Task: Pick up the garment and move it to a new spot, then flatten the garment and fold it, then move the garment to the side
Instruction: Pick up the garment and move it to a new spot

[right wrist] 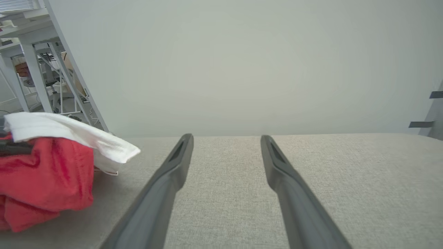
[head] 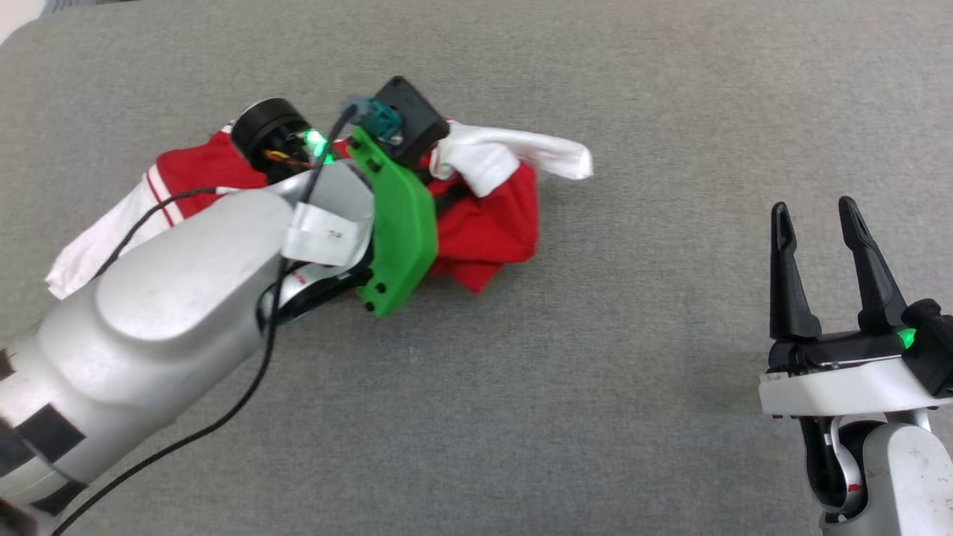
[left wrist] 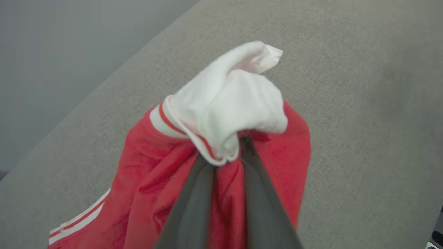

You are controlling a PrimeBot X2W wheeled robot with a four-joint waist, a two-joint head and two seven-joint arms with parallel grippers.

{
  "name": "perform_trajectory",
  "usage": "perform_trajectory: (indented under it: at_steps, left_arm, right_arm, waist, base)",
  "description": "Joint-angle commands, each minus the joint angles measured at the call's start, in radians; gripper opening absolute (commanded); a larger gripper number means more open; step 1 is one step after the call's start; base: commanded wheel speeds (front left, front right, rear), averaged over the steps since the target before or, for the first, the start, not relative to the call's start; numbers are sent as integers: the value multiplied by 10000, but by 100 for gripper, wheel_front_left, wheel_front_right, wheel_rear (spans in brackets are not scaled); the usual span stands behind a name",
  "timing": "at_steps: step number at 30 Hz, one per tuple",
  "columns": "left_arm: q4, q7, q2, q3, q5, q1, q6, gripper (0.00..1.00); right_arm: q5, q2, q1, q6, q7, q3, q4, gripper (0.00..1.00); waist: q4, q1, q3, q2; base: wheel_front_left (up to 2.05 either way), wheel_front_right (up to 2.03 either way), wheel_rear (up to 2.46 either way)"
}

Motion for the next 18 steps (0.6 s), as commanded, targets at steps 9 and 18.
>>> perform_trajectory:
  at_steps: [9, 18]
  left_arm:
    - [1184, -1033, -2688, -661, 491, -1381, -23, 0]
    - [2960, -2208, -4898, -939, 924, -1023, -23, 0]
  right_arm:
    - [227, -22, -193, -7, -90, -363, -132, 100]
    - [223, -22, -401, -7, -90, -1002, -302, 100]
  waist:
    - [-1452, 0, 773, 0]
    - [-1697, 0, 1282, 0]
  base:
    - [0, 0, 0]
    - [0, 0, 0]
